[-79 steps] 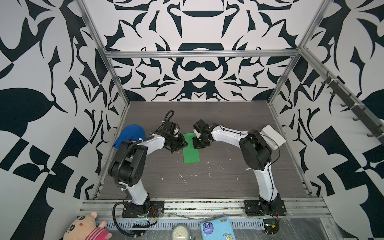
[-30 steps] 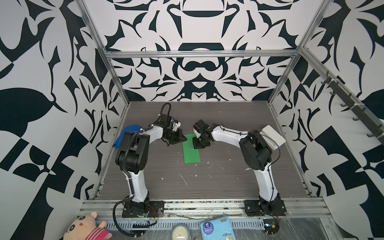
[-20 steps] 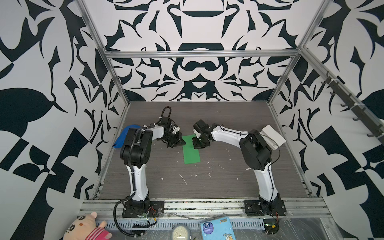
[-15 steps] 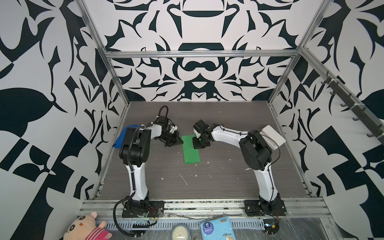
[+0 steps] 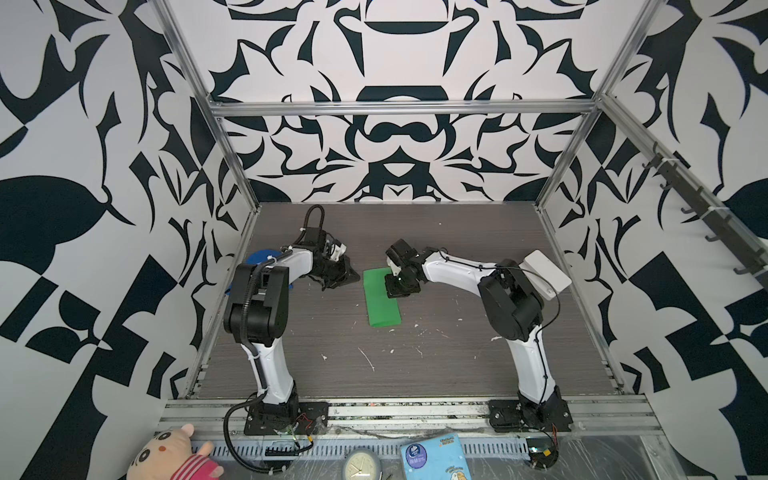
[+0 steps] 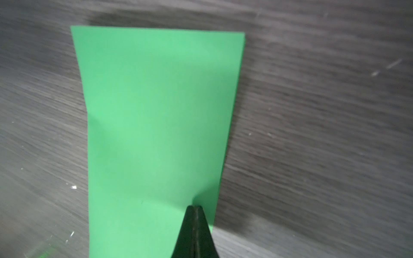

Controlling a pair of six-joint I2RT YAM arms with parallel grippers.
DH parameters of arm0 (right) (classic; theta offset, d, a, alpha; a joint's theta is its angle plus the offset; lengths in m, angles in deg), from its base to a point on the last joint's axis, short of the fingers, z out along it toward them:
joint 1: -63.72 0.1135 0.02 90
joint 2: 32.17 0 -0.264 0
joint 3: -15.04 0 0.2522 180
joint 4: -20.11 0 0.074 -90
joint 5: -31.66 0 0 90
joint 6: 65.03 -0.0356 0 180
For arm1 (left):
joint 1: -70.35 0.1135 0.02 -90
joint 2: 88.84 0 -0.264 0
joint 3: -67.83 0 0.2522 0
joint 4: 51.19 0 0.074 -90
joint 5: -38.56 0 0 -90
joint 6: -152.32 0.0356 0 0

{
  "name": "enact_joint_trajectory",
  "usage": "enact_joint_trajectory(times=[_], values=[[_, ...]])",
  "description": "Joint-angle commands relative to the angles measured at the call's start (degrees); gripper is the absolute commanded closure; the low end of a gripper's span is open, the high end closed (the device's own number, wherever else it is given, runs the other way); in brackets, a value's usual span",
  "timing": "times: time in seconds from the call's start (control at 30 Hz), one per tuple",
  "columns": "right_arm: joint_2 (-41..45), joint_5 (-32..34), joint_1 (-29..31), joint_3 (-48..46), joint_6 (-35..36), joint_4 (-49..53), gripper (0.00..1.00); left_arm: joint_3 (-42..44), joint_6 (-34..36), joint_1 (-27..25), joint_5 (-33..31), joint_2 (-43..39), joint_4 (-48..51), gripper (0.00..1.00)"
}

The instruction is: Fold a paper plane with a square sheet of paper (pick it up from the middle)

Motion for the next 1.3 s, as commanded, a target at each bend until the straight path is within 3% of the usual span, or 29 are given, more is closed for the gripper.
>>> enact_joint_trajectory(times=[0.0,0.23,0.37,0.6,0.8,1.03,1.27], values=[[-7.01,9.13,-0.96,-3.77,0.43,7.98,1.00,1.55,-2.63,-3.72,0.99,1.01,-1.83,0.92],[-7.10,9.28,-0.88,-4.10,0.45,7.98,1.00,1.89,-4.46,-4.86,-4.68,5.39,-0.45,0.93],[-7.15,9.43,-0.96,-4.42,0.45,7.98,1.00,4.21,-4.64,-2.58,-5.42,6.06,0.24,0.94],[-7.28,9.41,-0.96,-4.60,0.45,7.72,1.00,9.20,-2.30,3.60,-5.82,0.85,2.30,0.94],[-7.06,9.83,-1.00,-4.24,1.64,7.51,1.00,8.99,-5.88,1.53,-0.76,-4.36,-2.56,0.93],[-7.00,9.39,-1.61,-1.62,9.85,5.43,1.00,5.49,-11.90,-2.72,0.30,-0.72,-10.47,0.93],[-7.10,3.87,-3.46,2.98,20.23,4.48,1.00,0.07,-10.55,-2.66,-3.80,6.46,-8.20,0.94]])
